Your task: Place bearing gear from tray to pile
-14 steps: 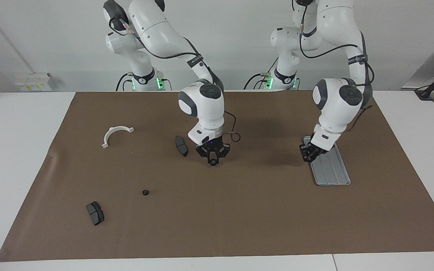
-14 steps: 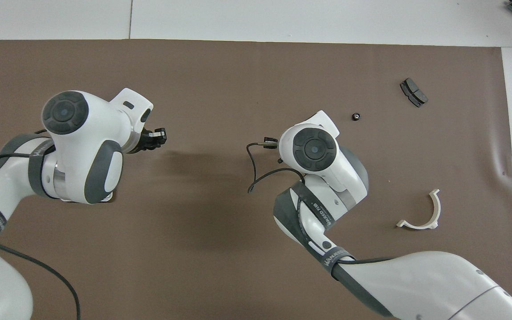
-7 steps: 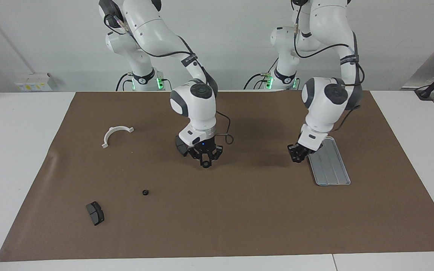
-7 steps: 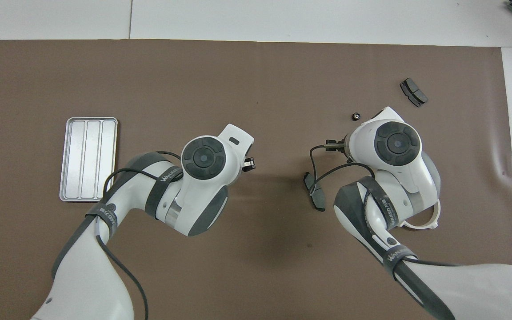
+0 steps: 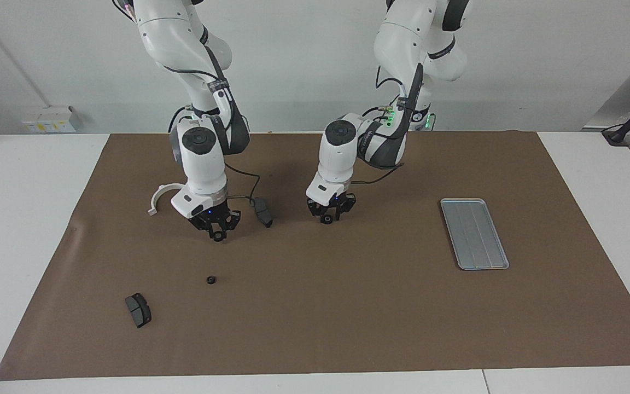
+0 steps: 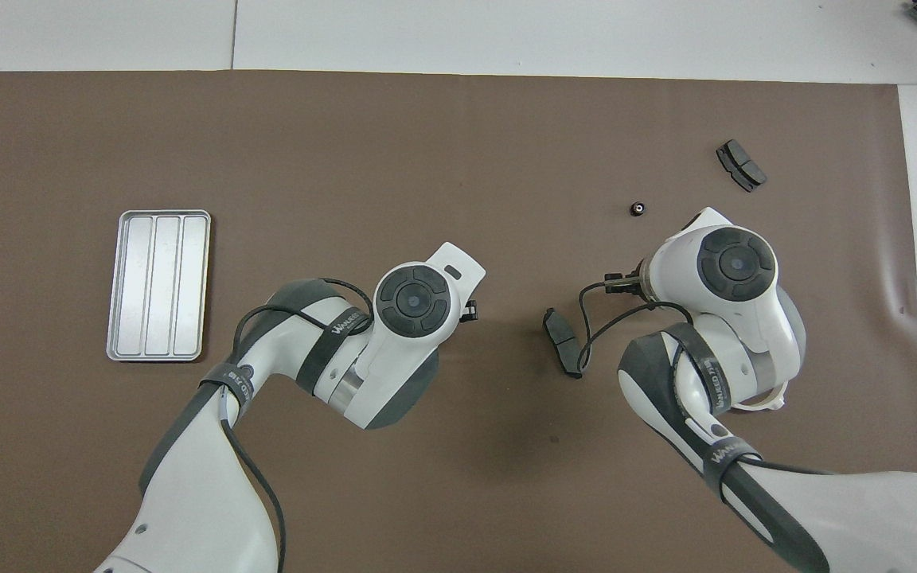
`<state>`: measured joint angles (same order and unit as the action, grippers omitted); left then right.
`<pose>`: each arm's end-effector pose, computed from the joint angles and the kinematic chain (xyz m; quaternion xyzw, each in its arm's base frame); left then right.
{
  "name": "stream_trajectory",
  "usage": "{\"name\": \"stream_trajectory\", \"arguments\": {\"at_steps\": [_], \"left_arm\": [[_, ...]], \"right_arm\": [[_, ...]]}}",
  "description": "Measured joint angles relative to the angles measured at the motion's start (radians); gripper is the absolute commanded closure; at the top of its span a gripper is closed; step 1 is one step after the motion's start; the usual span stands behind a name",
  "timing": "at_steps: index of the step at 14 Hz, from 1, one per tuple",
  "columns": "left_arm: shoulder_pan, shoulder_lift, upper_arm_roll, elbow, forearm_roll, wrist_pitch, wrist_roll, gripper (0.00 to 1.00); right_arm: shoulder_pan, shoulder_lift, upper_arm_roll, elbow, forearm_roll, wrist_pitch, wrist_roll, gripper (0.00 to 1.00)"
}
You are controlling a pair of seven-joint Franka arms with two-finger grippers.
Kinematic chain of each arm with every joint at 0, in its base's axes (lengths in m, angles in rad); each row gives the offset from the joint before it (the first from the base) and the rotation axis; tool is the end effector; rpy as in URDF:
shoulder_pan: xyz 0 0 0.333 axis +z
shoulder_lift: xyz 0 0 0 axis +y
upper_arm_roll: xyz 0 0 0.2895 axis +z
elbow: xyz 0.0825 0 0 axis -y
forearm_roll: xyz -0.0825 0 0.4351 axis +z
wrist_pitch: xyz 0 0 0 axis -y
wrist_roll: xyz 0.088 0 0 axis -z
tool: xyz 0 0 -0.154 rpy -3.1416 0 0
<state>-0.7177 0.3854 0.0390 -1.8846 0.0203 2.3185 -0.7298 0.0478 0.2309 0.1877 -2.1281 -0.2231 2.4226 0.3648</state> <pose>0.5197 -0.4178 0.2040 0.9994 0.0172 0.0282 0.0044 0.5949 0.1375 0.2003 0.9978 0.0137 0.0498 0.0421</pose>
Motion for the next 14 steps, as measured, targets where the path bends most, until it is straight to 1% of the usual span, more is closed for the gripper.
{"name": "stream_trajectory", "arguments": {"at_steps": [1,2,3,5,7,9,11,14], "left_arm": [[0.017,-0.002,0.004,0.025,0.009,-0.024,0.017,0.15],[0.047,-0.007,0.005,0.047,0.011,-0.039,0.033,0.16],[0.096,-0.022,0.004,0.067,0.01,-0.057,0.06,0.17],[0.212,-0.081,0.003,0.093,-0.024,-0.148,0.185,0.19],[0.335,-0.156,0.008,0.119,-0.066,-0.294,0.394,0.19],[0.455,-0.209,0.01,0.155,-0.081,-0.427,0.577,0.19],[0.539,-0.226,0.012,0.202,-0.083,-0.514,0.686,0.19],[0.618,-0.227,0.013,0.232,-0.078,-0.556,0.78,0.2]], "right_arm": [[0.003,0.0,0.001,-0.007,0.005,0.0,0.0,0.35],[0.004,0.0,0.002,-0.011,0.006,0.0,0.0,0.02],[0.004,-0.001,0.002,-0.014,0.006,0.0,0.0,0.0],[0.012,-0.005,0.002,-0.014,0.009,0.001,0.0,0.0],[0.029,-0.015,0.011,-0.005,0.046,0.003,0.002,0.0],[0.074,-0.022,0.018,0.014,0.08,0.005,0.028,0.0],[0.13,-0.022,0.02,0.035,0.085,0.013,0.084,0.0],[0.199,-0.019,0.023,0.048,0.085,0.031,0.161,0.0]]}}
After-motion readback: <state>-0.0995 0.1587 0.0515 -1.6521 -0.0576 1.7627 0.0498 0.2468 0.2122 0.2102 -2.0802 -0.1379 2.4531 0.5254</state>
